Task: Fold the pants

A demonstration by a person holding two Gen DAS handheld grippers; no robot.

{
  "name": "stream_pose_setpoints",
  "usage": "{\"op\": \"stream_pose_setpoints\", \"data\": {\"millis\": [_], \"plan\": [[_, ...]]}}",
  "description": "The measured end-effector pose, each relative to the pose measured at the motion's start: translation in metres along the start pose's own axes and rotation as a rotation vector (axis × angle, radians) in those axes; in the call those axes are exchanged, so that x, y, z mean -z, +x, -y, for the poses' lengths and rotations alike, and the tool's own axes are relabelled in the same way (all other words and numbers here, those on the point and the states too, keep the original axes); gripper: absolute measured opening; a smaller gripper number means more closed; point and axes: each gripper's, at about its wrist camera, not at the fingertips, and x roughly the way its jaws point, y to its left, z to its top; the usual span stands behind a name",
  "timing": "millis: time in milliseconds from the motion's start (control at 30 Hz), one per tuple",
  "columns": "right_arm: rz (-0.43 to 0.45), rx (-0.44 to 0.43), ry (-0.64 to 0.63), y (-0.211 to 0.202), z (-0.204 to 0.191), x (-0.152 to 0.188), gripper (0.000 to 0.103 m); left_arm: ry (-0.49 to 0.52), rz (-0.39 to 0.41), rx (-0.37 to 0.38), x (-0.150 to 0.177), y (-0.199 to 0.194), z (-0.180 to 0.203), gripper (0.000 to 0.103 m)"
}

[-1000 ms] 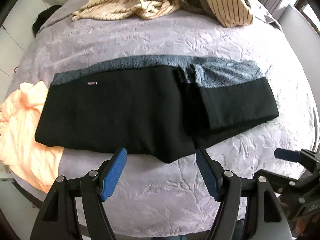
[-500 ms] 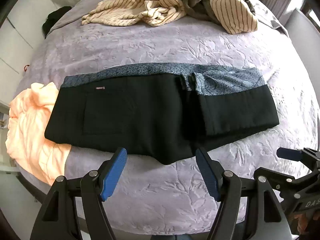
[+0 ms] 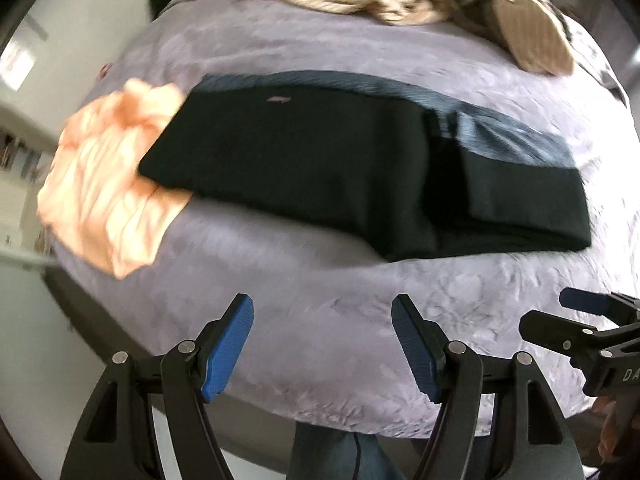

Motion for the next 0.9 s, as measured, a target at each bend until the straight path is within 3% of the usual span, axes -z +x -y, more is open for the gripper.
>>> {"op": "stream_pose_setpoints", "data": {"millis": [100, 200, 633, 900], "plan": [[-0.003, 0.004, -0.026, 0.003, -0.012, -0.005, 0.103, -0.035, 0.0, 0.009, -0.006, 0.003, -0.016, 0.073], [0.017, 0.008, -0.021, 0.001, -0.022, -0.011, 0.103, 0.0, 0.023, 0.025, -0.017, 0.004, -0.023, 0.073], [0.032, -0.06, 0.188, 0.05, -0.082, -0.023, 0.103, 0.144, 0.027, 0.125, -0.068, 0.037, -0.092, 0.073], [-0.013, 0.071, 0.17, 0.054, -0.106, -0.024, 0.103, 0.135, -0.018, 0.189, -0.075, 0.06, -0.104, 0.073]]}}
